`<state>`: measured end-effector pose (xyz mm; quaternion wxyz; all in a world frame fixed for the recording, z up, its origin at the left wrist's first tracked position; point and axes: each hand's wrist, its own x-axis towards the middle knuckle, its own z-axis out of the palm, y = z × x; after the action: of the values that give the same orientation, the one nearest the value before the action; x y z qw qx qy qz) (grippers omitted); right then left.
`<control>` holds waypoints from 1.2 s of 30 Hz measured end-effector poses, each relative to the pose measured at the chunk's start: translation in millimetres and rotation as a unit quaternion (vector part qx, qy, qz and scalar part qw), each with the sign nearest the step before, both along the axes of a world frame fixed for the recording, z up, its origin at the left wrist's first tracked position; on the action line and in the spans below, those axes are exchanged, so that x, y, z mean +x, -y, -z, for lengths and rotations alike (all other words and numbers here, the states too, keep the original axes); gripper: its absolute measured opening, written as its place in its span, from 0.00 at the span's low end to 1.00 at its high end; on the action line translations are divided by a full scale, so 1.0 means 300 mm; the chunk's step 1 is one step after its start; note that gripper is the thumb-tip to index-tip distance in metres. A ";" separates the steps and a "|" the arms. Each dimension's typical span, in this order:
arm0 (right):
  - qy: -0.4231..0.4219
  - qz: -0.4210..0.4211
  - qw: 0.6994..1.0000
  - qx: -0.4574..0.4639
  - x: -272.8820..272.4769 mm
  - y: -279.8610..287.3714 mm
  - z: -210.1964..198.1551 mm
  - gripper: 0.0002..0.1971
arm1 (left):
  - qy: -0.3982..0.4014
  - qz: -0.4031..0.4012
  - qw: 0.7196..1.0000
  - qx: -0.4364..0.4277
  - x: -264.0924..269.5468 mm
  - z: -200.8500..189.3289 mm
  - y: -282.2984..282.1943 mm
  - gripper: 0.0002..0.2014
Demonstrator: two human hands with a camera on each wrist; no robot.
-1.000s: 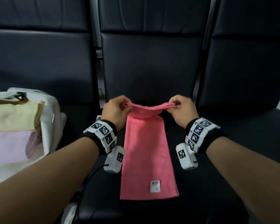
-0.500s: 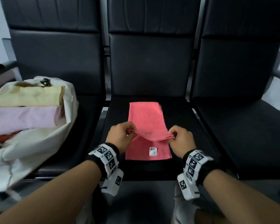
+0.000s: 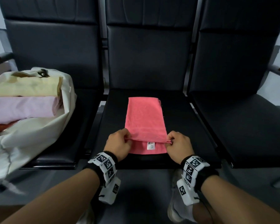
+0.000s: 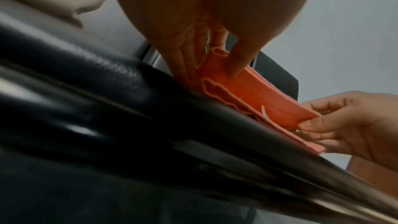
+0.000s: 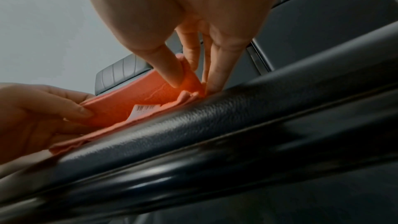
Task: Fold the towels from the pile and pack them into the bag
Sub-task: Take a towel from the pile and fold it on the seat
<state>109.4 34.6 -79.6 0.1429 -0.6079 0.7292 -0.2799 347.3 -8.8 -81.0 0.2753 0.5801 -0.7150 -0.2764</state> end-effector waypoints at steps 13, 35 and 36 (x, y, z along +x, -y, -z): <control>-0.029 -0.063 0.998 -0.002 0.010 -0.041 0.045 0.08 | 0.117 0.106 0.987 -0.011 0.030 0.029 -0.027 0.05; -0.269 -0.147 0.951 -0.043 0.045 -0.146 0.014 0.07 | 0.289 0.168 0.938 -0.094 0.055 -0.060 -0.087 0.08; -0.262 -0.143 0.954 -0.031 0.045 -0.146 0.002 0.10 | 0.279 0.163 0.942 -0.095 0.056 -0.069 -0.089 0.08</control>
<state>122.8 78.5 -80.2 -0.0331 -0.7621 0.6372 -0.1095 364.2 18.0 -60.4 0.0699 0.4804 -0.8710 -0.0752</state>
